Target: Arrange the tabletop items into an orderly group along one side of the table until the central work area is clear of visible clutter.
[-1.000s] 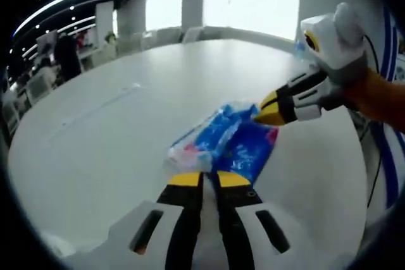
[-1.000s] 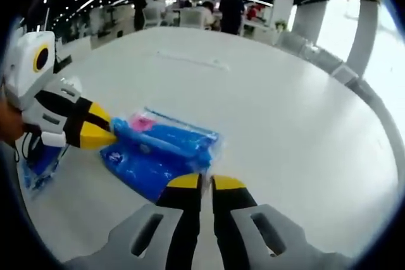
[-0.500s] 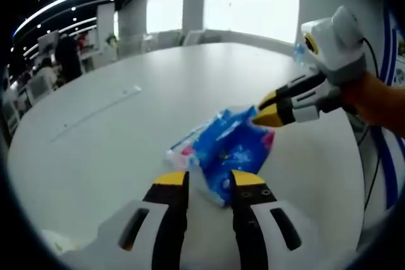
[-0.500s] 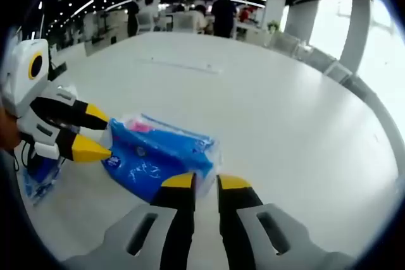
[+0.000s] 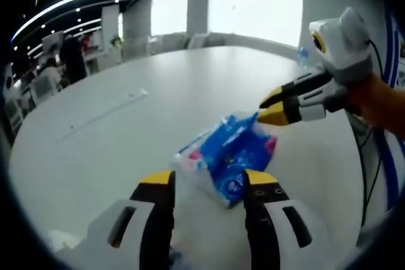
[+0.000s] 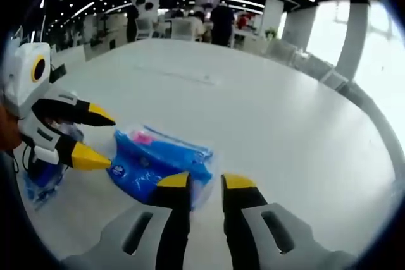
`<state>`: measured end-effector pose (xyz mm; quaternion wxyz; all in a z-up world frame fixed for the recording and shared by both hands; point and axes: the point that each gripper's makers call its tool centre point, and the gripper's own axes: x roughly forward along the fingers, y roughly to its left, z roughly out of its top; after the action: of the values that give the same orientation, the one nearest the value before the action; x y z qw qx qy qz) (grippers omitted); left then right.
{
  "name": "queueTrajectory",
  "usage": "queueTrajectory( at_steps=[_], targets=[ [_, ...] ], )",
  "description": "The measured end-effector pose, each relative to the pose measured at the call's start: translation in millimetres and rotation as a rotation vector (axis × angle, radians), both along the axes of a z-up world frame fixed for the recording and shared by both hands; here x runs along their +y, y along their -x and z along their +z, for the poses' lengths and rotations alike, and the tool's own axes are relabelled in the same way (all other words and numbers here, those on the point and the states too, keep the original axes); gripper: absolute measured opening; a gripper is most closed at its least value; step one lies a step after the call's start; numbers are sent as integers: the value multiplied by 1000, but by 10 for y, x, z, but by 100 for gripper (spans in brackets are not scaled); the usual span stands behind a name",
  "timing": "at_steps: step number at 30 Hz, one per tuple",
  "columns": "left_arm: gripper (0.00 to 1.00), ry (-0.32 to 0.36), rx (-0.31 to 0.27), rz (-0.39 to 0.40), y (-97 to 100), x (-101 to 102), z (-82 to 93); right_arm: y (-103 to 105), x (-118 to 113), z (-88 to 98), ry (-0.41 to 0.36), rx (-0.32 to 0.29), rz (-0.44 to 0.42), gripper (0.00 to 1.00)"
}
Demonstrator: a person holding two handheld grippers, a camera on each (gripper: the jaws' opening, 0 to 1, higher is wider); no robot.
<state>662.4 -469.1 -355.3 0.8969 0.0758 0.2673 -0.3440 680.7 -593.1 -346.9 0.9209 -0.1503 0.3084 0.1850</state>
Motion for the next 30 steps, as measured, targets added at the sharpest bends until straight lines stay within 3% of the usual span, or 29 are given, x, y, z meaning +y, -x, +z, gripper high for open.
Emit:
queueTrajectory(
  at_steps=[5, 30],
  targets=[
    [38, -11, 3, -13, 32, 23, 19, -8, 67, 96, -9, -23, 10, 19],
    [47, 31, -32, 30, 93, 340, 289, 110, 552, 374, -23, -71, 101, 28]
  ],
)
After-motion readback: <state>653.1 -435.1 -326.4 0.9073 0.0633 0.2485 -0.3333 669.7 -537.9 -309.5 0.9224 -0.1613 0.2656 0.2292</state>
